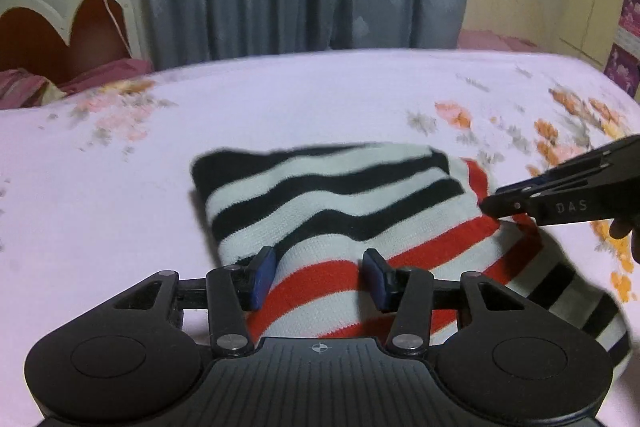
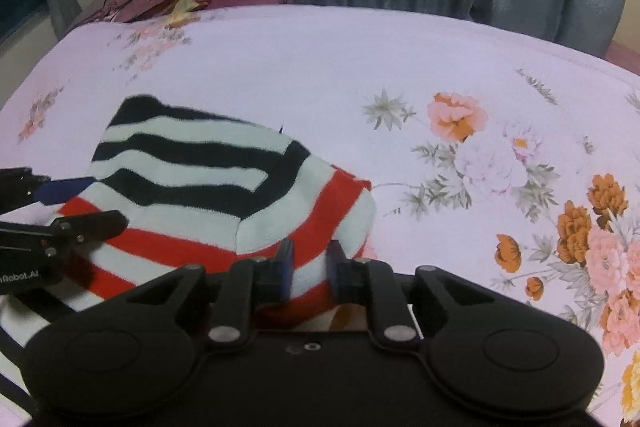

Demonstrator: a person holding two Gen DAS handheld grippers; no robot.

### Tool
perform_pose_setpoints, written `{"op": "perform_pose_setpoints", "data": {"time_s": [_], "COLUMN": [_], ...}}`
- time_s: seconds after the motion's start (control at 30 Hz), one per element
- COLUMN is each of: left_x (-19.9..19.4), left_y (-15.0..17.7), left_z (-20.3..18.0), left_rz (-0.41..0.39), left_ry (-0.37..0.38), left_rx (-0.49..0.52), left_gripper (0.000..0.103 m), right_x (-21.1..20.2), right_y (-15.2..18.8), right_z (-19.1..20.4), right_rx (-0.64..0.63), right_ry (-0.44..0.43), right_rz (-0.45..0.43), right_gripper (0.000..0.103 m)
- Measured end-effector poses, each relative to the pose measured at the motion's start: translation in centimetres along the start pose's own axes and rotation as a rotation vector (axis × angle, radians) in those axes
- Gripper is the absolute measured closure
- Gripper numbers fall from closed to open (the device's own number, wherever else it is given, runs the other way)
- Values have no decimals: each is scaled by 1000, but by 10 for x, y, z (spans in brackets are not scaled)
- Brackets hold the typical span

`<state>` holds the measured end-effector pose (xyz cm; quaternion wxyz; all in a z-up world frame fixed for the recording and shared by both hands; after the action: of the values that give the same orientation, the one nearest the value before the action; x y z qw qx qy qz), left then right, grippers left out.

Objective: Fold small clothes

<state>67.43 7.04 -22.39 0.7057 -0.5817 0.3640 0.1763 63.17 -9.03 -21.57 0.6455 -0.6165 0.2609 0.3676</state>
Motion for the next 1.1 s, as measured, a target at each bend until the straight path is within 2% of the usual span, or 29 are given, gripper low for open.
{"op": "perform_pose_setpoints", "data": {"time_s": [0.03, 0.13, 0.23, 0.33, 0.4, 0.63, 0.7, 0.83, 0.97, 1.1], "left_x": [-13, -47, -64, -64, -62, -66, -81, -101, -107, -103], "left_y": [0, 9, 35, 56, 58, 54, 56, 73, 99, 113], "left_z": [5, 8, -2, -12, -12, -17, -18, -20, -22, -27], "left_rz": [-21, -65, -25, -13, -13, -11, -14, 13, 61, 79], "left_ry": [8, 27, 67, -17, -30, -77, -77, -103, -119, -129], "left_rx": [-9, -33, -46, 30, 7, 19, 9, 0, -34, -42], "left_gripper": [55, 56, 66, 66, 66, 66, 66, 66, 66, 66], "right_x": [-9, -45, -65, -62, -51, -48, -62, -87, -92, -78], "right_y": [-1, 6, 28, 52, 62, 62, 61, 71, 88, 106], "right_z": [2, 19, 38, 45, 41, 36, 40, 46, 46, 35], "right_rx": [0, -58, -127, -157, -171, -143, -139, -156, -162, -136], "right_ry": [1, -30, -56, -40, 0, 2, 3, -29, -32, -28], "right_rz": [-20, -73, -62, 6, 34, 22, -3, -25, -4, 50], "right_gripper": [79, 81, 83, 86, 87, 87, 82, 83, 82, 82]}}
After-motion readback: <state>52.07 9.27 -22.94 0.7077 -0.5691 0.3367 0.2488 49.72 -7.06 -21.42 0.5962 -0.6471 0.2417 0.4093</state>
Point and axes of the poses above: each gripper's, at about its wrist camera, not at the fingertips, and x roughly the way its jaws point, z to its left, y to its underside, the point moved 8 cm from there along x, roughly the way its jaws point, and after that the axes turned 3 degrees about -y, right-handed, at the moved point
